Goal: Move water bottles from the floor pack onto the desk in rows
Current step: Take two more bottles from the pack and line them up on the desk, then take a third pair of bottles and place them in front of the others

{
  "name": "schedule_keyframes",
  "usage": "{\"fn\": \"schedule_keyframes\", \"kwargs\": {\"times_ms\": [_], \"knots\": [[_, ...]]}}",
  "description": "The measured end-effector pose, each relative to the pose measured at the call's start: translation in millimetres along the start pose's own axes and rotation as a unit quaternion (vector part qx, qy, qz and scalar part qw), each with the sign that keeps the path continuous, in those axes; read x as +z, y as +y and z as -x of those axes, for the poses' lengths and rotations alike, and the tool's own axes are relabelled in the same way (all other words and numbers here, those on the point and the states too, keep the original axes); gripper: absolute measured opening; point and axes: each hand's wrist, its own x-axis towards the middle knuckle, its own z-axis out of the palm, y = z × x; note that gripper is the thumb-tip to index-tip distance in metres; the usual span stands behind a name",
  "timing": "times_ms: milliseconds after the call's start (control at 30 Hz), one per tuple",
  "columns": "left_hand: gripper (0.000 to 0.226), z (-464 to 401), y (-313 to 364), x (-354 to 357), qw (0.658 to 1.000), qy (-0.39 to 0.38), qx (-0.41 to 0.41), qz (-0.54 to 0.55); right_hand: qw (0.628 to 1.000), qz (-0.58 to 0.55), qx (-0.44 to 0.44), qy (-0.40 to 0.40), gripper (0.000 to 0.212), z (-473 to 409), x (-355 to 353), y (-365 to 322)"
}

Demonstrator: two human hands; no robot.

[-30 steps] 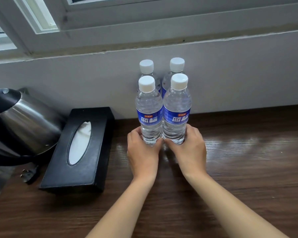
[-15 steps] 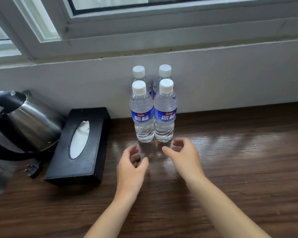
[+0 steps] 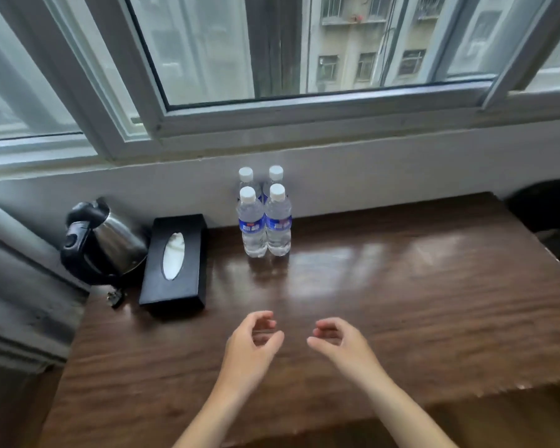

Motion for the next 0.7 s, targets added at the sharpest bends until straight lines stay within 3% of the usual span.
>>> {"fn": "schedule_keyframes", "kwargs": {"times_ms": [233, 700], "knots": [[0.027, 101, 29, 13, 0.995, -0.069, 0.008, -0.069, 0.995, 0.103, -0.01, 0.001, 0.025, 124, -43, -3], [0.025, 211, 30, 102, 0.955, -0.231, 0.012, -0.187, 0.992, 0.022, 0.094, 0.078, 0.03, 265, -122, 86]]}}
